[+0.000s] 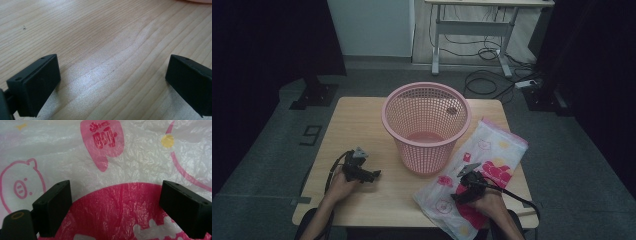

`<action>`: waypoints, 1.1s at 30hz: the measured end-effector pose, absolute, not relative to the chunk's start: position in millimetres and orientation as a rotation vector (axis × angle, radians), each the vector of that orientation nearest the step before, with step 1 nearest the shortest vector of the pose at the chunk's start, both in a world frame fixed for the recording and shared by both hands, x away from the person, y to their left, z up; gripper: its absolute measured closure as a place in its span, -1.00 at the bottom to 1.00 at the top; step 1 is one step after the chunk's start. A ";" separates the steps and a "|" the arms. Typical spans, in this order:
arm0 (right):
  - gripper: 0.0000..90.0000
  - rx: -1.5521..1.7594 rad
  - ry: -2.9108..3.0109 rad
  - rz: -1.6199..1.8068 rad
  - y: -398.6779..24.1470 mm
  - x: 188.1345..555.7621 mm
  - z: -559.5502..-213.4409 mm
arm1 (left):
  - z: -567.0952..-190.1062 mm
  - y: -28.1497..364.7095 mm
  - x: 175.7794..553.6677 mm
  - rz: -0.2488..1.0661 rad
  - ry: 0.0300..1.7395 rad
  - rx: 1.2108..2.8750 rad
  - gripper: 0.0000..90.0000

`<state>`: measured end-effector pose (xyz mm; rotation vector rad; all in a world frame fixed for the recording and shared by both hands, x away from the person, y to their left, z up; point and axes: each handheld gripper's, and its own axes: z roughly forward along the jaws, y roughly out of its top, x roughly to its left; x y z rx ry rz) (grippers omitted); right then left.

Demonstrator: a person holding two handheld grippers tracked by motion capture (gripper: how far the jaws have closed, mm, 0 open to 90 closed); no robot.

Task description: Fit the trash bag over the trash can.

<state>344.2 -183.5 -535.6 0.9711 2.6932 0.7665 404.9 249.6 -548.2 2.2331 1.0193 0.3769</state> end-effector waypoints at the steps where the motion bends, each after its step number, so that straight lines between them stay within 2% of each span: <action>1: -0.76 0.974 2.695 0.758 -183.6 344.0 -535.3 | -548.2 249.6 404.9 0.377 1.019 2.233 -1.00; 7: -0.68 1.022 2.687 0.723 -181.5 344.3 -532.9 | -548.2 248.8 404.6 0.381 1.025 2.233 -1.00; 12: -0.38 1.042 2.676 0.712 -183.0 344.9 -529.3 | -548.1 249.0 404.6 0.381 1.023 2.236 -1.00; 25: 0.89 1.011 2.663 0.775 -192.2 343.8 -526.5 | -548.2 248.7 404.5 0.380 1.026 2.230 -1.00; 28: 0.96 1.019 2.658 0.783 -192.0 342.7 -526.9 | -548.2 248.7 404.6 0.380 1.026 2.230 -1.00; 33: 0.96 1.021 2.678 0.758 -190.6 345.5 -524.8 | -548.2 248.7 404.6 0.380 1.026 2.230 -1.00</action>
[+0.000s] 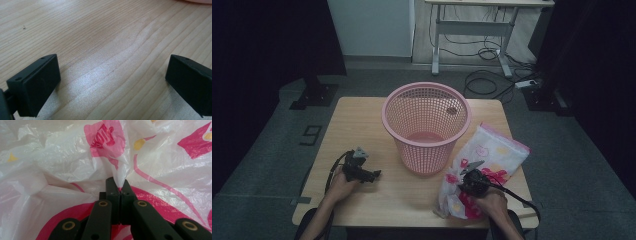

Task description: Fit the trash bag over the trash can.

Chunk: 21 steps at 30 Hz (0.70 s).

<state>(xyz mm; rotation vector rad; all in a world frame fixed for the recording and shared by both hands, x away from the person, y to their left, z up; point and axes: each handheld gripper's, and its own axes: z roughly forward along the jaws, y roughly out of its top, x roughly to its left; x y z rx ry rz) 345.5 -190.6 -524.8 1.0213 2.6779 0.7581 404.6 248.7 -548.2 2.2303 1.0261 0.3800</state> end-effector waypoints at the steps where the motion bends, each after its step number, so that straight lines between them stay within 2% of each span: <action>1: 0.96 1.024 2.682 0.754 -191.8 346.3 -523.7 | -548.2 248.7 404.7 0.379 1.026 2.230 -1.00; 21: 0.95 1.116 2.538 0.757 -236.0 384.0 -475.8 | -548.1 248.7 404.6 0.379 1.027 2.231 -1.00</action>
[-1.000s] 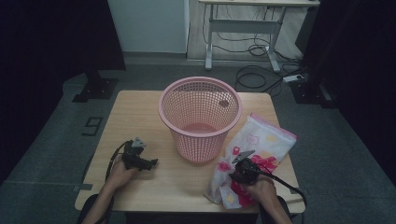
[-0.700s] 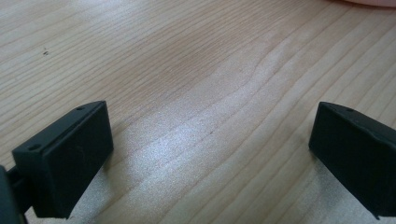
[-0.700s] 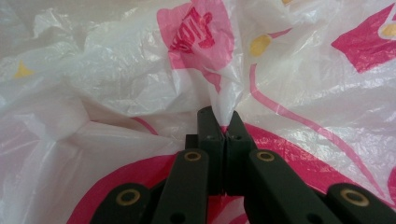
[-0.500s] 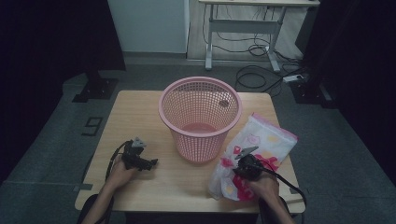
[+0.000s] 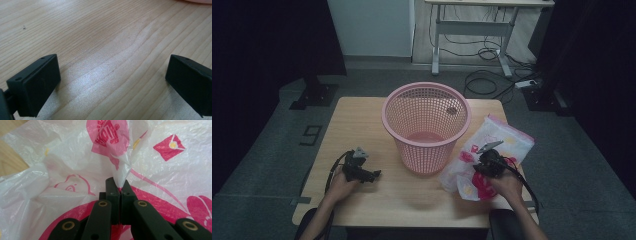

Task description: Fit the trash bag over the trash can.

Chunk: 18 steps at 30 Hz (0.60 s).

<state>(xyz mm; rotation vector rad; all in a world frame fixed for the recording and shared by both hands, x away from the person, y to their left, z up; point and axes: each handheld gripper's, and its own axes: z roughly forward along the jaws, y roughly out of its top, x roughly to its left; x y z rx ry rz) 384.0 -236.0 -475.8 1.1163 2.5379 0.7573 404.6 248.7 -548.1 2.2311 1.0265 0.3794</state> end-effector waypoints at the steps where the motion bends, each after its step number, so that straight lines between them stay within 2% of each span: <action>1: 0.95 1.116 2.534 0.749 -237.4 386.2 -474.3 | -548.1 248.7 404.6 0.379 1.027 2.231 -1.00; 18: 0.95 1.183 2.455 0.705 -254.1 427.8 -438.4 | -548.1 248.7 404.6 0.380 1.027 2.231 -1.00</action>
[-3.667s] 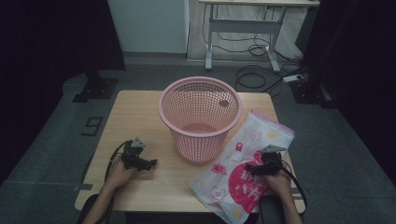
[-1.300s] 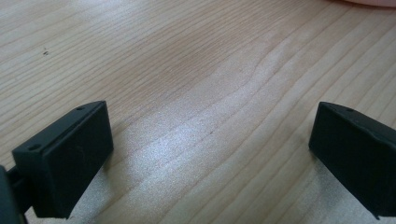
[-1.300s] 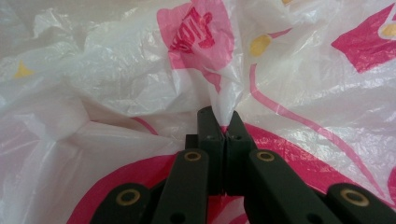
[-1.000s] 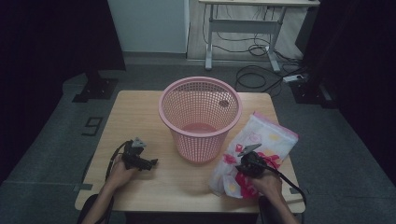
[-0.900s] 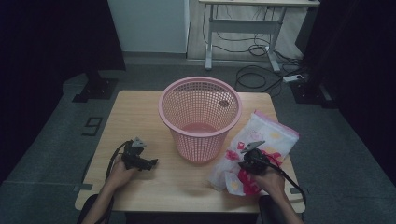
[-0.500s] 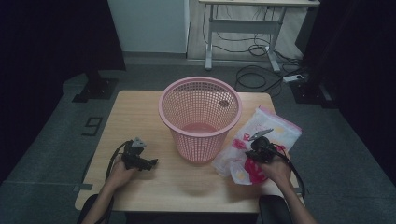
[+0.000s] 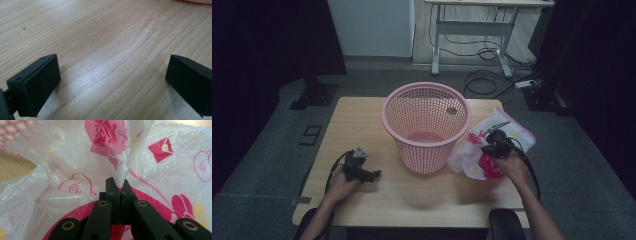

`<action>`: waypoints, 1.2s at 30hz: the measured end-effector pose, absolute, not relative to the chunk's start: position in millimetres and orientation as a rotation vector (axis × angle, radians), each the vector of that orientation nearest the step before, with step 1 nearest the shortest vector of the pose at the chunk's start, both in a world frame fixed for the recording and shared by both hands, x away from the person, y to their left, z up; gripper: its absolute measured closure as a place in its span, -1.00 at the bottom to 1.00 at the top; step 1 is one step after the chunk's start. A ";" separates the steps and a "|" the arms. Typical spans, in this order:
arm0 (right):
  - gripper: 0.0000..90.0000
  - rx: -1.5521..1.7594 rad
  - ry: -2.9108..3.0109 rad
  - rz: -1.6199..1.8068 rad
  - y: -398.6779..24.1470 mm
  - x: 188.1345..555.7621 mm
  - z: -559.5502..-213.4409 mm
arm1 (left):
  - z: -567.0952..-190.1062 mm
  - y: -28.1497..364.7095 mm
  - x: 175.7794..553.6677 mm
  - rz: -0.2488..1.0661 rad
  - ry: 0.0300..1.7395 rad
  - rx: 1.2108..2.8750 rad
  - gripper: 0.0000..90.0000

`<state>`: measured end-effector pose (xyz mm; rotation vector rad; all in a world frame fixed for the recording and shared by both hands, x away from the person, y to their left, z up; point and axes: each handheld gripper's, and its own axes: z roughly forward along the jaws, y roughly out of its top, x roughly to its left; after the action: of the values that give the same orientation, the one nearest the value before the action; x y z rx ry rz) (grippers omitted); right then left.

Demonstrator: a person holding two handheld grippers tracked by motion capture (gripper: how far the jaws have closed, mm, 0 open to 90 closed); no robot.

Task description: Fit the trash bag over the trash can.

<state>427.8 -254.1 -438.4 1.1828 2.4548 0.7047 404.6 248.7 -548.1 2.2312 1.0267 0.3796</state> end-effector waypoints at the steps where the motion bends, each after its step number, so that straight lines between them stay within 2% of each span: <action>1: 0.95 1.187 2.451 0.701 -254.4 430.5 -436.0 | -548.1 248.7 404.6 0.380 1.027 2.231 -1.00; 23: 0.95 1.295 2.410 0.631 -256.7 475.6 -397.8 | -548.1 248.6 404.6 0.379 1.027 2.231 -1.00; 36: 0.95 1.294 2.392 0.664 -239.9 485.9 -351.0 | -548.2 248.6 404.6 0.380 1.027 2.230 -1.00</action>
<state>485.9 -239.9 -351.0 1.2942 2.3916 0.6642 404.6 248.6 -548.2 2.2301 1.0269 0.3799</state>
